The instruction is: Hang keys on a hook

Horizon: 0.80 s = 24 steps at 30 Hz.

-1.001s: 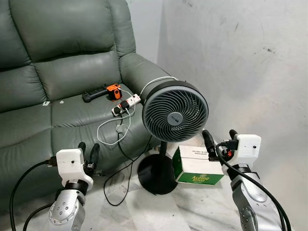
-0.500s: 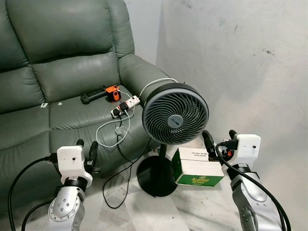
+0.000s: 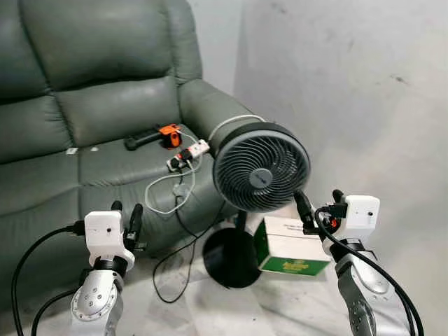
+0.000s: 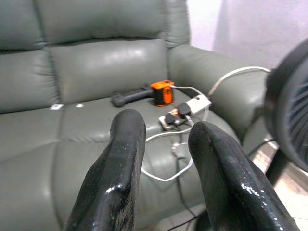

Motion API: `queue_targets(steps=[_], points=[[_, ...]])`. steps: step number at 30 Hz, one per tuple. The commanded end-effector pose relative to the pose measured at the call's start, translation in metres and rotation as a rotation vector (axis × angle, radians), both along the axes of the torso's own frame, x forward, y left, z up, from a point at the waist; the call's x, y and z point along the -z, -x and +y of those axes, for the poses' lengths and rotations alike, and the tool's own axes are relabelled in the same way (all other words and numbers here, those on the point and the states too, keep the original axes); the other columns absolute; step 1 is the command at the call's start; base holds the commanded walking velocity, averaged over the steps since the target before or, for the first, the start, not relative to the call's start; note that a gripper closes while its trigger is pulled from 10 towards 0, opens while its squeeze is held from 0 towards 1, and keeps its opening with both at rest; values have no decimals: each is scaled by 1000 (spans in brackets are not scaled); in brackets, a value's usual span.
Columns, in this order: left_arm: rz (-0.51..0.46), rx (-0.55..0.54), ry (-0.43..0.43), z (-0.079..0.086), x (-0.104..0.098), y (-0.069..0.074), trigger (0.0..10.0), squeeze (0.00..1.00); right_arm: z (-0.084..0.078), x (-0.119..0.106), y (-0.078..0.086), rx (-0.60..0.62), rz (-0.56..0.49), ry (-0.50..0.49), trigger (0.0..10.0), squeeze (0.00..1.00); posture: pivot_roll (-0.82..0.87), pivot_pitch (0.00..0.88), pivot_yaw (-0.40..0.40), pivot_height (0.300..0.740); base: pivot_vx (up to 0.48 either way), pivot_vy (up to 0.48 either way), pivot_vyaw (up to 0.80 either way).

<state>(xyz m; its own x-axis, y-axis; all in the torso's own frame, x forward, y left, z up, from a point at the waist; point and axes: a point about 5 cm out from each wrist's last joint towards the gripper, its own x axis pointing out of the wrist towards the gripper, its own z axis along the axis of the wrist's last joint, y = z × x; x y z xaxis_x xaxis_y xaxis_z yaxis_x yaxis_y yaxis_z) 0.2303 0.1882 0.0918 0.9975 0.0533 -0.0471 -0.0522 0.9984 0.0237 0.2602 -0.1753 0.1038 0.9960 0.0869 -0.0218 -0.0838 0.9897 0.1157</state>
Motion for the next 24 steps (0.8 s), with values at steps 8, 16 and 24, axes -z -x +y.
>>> queue_targets(steps=[8, 16, 24], points=[[27, 8, 16, -1, 4, 0, 10000, 0, -1, 2, -1, -7, 20, -19, 10000, 0, 26, 33, -22, 740, 0, 0, 0], [28, 0, 40, 1, 4, 0, 10000, 0, -2, 2, -1, -11, 25, -24, 10000, 0, 22, 44, -24, 740, 0, 0, 0], [32, -2, 51, 1, 5, 0, 10000, 0, -2, 2, -1, -11, 29, -28, 10000, 0, 23, 45, -24, 740, -94, 0, 0]])
